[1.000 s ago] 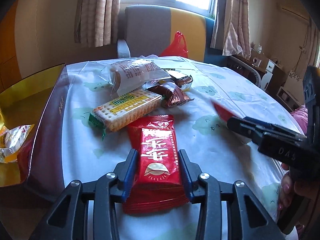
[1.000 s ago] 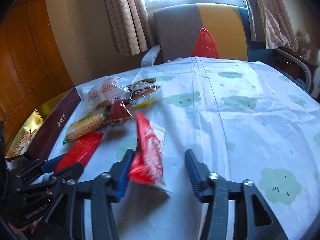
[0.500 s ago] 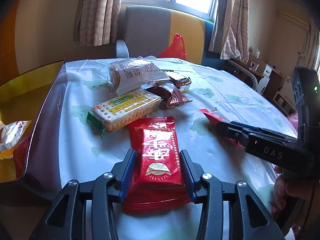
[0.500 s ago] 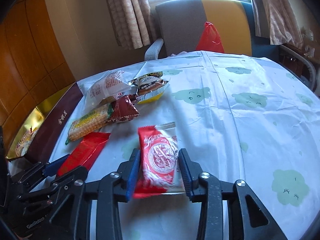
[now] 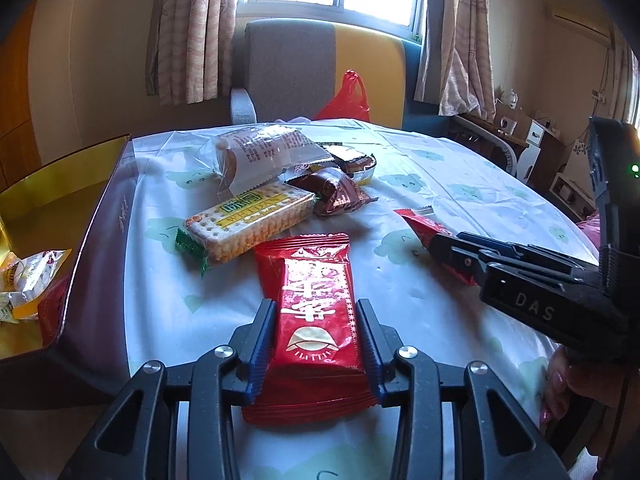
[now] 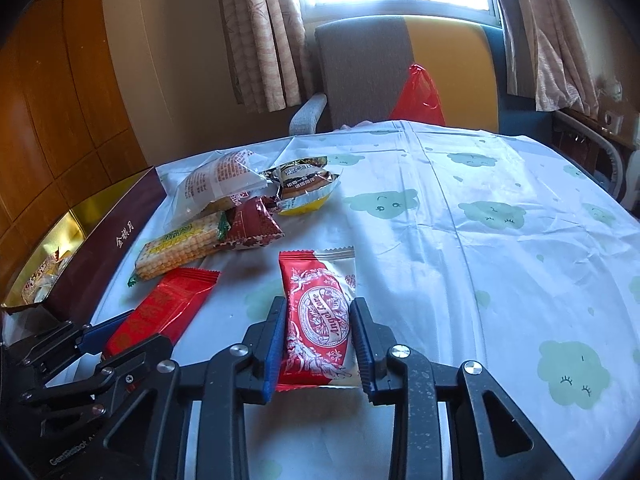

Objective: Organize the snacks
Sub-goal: 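Carry the red packet into the tin box and open the left gripper while the right gripper carries its snack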

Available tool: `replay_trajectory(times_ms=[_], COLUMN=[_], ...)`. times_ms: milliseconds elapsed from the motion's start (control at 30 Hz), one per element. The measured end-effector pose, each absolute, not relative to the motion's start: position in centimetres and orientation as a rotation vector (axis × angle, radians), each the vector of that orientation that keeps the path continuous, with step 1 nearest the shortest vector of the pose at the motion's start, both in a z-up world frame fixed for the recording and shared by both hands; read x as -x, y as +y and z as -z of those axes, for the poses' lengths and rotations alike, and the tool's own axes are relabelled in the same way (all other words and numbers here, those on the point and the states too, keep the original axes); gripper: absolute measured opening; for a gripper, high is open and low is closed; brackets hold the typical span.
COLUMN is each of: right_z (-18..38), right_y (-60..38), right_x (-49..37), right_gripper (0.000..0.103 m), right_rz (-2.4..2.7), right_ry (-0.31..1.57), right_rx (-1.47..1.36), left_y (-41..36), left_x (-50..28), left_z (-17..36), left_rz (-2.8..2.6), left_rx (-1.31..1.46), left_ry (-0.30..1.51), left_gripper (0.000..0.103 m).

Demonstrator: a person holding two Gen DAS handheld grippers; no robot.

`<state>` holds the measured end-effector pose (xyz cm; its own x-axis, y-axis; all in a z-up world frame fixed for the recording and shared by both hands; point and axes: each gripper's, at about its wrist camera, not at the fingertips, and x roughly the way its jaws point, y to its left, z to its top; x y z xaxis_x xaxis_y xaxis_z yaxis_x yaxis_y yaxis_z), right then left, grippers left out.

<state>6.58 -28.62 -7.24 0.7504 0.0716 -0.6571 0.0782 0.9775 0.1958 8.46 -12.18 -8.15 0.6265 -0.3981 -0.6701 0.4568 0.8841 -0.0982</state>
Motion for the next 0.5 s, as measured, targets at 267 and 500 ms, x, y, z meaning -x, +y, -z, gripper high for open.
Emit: replay_trajectory(times_ms=[267,500], right_z=[7.0,6.7], right_y=[-28.4,-28.2], right_x=[-6.1,-5.9], right_gripper=[0.032,0.032], right_rz=[0.011,0.01], right_ry=[0.688,0.671], right_rx=[-0.204,-0.192], left_y=[-12.0,-11.9], left_x=[-7.1,-6.0], left_z=[7.6,7.2], left_rz=[0.527,0.553], left_rx=[-0.076,-0.075], left_ry=[0.717,0.701], left_gripper=[0.04,0.04])
